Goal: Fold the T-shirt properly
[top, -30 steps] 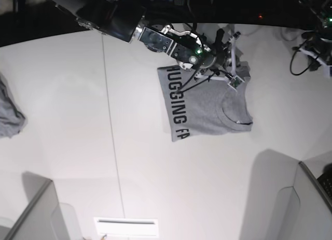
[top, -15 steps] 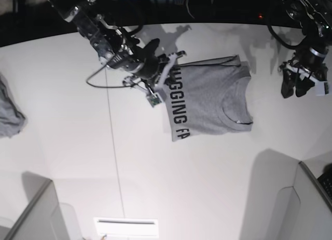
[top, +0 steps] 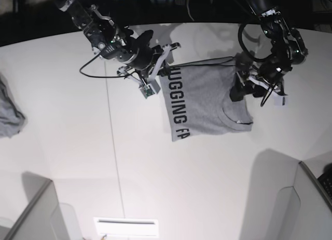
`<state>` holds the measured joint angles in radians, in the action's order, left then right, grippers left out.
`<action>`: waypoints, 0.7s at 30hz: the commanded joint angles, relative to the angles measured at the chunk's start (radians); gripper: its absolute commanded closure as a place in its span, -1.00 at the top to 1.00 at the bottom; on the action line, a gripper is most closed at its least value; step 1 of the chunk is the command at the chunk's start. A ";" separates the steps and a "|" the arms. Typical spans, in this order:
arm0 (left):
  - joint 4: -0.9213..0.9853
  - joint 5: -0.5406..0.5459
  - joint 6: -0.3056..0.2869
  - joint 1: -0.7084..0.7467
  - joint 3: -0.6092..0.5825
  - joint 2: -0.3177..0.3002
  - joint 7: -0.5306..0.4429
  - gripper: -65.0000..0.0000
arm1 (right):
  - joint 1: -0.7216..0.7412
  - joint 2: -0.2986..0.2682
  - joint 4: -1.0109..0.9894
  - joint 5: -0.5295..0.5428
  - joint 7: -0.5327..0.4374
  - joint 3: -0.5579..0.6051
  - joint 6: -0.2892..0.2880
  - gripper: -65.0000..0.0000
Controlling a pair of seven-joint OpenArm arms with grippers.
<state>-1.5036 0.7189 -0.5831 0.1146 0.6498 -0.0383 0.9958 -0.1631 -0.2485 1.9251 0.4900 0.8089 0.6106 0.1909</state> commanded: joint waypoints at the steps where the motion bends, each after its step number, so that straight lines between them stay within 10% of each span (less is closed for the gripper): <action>1: -0.004 0.020 0.016 -0.008 -0.017 -0.010 0.002 0.85 | 0.009 0.002 0.020 0.006 -0.018 -0.001 -0.008 -1.00; 9: 0.030 0.020 0.147 0.012 -0.203 -0.062 0.002 0.75 | 0.001 0.001 0.021 0.006 -0.019 -0.007 -0.008 -1.00; 17: 0.044 0.020 0.153 0.060 -0.250 -0.094 0.002 -0.99 | -0.040 -0.004 0.027 0.005 -0.066 -0.103 -0.008 -1.00; 21: 0.044 0.018 0.153 0.064 -0.275 -0.124 0.002 -1.00 | -0.102 -0.004 0.029 0.006 -0.147 -0.219 -0.008 -1.00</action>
<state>-1.4559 0.7841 -0.4442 0.1722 0.3748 -0.1532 0.9565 -0.2687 -0.2508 1.9331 0.4908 0.6819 0.3946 0.1898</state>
